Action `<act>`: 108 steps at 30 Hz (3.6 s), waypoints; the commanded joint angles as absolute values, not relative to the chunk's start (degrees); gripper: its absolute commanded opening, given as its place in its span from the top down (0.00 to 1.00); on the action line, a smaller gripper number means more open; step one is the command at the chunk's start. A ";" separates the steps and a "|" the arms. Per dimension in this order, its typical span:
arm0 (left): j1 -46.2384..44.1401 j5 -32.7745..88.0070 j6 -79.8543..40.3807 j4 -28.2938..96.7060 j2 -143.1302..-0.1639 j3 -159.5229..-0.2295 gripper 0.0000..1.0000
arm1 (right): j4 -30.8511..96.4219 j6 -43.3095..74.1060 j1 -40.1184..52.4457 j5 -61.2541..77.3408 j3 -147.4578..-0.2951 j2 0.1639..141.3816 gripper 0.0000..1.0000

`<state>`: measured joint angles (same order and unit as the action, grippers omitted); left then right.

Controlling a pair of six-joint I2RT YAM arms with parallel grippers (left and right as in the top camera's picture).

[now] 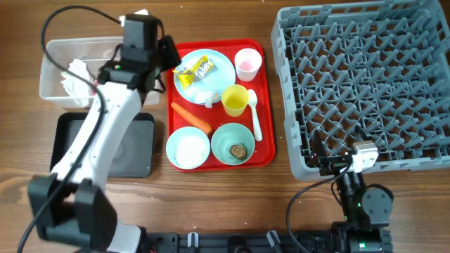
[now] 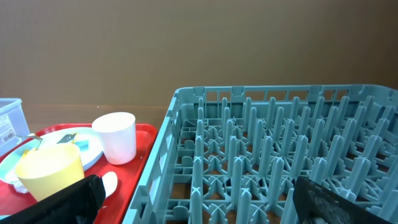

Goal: Sort waste into correct bins and load items into the dishwasher rack
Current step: 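Return the left gripper to the plate and grasp the yellow wrapper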

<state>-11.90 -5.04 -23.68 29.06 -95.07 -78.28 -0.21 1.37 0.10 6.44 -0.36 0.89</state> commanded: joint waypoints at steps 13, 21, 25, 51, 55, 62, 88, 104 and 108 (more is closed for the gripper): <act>-17.10 -4.97 -22.94 23.22 -110.74 -78.39 0.33 | -0.47 0.86 -0.03 7.38 -0.30 0.54 0.00; -17.15 -4.95 -22.96 21.78 -113.71 -78.39 0.32 | -0.47 0.84 -0.03 7.38 -0.30 0.54 0.00; -17.15 -4.95 -22.94 21.15 -113.71 -78.39 0.30 | -0.47 0.86 -0.03 7.38 -0.30 0.54 0.00; -18.28 -13.54 -22.96 24.25 -107.92 -78.78 0.20 | -0.47 0.84 -0.03 7.38 -0.30 0.54 0.00; -18.70 -4.29 -23.24 24.88 -108.68 -78.74 0.27 | -0.47 0.89 -0.03 7.38 -0.30 0.54 0.00; -20.86 -4.34 -27.73 26.55 -112.38 -78.56 0.28 | -0.47 0.84 -0.03 7.38 -0.30 0.54 0.00; -20.78 -10.15 -29.19 16.91 -118.96 -78.54 0.29 | -0.47 0.86 -0.03 7.35 -0.30 0.54 0.00; -20.78 -12.58 -26.98 14.15 -118.56 -78.56 0.32 | -0.47 0.86 -0.03 7.38 -0.30 0.54 0.00; -20.78 -12.73 -25.87 14.13 -118.52 -78.56 0.34 | -0.47 0.86 -0.03 7.35 -0.30 0.54 0.00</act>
<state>-20.86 -11.16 -27.40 14.41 -118.85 -78.28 -0.21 1.37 0.10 6.44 -0.36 0.89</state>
